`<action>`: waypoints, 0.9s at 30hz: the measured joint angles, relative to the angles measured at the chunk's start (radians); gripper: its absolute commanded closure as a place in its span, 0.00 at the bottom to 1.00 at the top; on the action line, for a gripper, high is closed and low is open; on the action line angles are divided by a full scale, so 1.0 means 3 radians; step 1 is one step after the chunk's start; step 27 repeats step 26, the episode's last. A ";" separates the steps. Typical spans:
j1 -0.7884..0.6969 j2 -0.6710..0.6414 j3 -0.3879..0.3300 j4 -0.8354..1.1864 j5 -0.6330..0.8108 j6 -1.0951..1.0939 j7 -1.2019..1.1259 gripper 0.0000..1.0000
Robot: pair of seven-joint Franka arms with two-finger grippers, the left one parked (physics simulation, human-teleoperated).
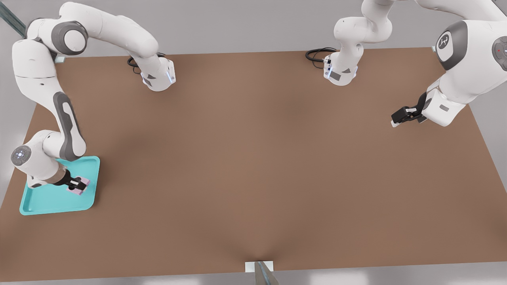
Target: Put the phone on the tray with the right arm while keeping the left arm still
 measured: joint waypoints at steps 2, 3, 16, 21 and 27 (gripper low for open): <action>-0.0094 0.0076 0.0000 0.0031 -0.0015 -0.0001 -0.0241 0.00; -0.0117 0.0089 0.0000 0.0044 -0.0021 -0.0002 -0.0352 0.00; 0.2377 -0.2261 -0.0260 0.0023 0.0254 -0.1315 -0.0617 0.00; 0.3301 -0.1947 -0.1145 0.0910 0.0649 -0.2131 -0.0447 0.00; 0.3428 -0.1784 -0.1704 0.1202 0.0794 -0.2626 -0.0336 0.00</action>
